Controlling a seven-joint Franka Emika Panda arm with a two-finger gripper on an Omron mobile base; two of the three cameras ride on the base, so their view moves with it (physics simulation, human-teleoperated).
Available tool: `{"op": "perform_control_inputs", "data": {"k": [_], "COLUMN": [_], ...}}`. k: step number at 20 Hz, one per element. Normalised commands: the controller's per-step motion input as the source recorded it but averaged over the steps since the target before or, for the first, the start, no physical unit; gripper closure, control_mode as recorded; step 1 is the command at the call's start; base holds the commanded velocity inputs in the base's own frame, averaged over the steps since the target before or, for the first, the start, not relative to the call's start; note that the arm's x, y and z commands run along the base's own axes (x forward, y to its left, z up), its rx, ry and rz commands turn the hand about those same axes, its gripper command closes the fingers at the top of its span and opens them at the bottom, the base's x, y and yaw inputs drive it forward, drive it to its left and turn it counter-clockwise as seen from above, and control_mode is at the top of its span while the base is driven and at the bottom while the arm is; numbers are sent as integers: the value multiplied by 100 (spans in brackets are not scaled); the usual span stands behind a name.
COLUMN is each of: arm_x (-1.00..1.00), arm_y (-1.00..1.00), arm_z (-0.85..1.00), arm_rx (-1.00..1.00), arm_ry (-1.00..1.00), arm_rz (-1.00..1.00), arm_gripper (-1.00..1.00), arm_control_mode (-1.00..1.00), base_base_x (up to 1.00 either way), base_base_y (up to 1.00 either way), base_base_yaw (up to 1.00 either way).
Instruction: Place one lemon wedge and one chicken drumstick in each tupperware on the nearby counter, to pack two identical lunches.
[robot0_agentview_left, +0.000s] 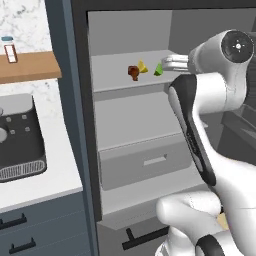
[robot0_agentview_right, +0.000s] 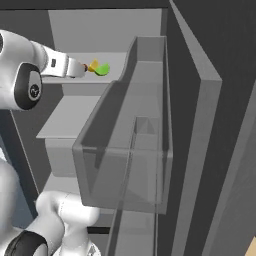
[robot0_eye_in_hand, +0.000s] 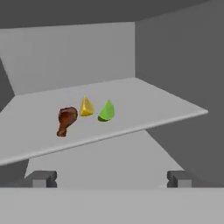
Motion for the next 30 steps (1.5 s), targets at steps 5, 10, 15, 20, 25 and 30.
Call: {"op": "perform_control_inputs", "data": {"k": [5,10,15,20,25,30], "arm_x": [100,70,92,78,68,30], "arm_y": [-25,0,0,0,0,0], "arm_z": [-29,-28,-1,0,-7,-31], "arm_rx": [3,-6,-7,0,5,0], "arm_ry": [5,3,14,15,19,1], "arm_rz": [0,0,-1,0,0,0], "arm_gripper": [-100,-100,-100,-100,-100,-100], "arm_control_mode": [-100,-100,-100,-100,-100,-100], "base_base_x": [0,0,0,0,0,0], "base_base_y": [0,0,0,0,0,0], "base_base_yaw": [0,0,0,0,0,0]}}
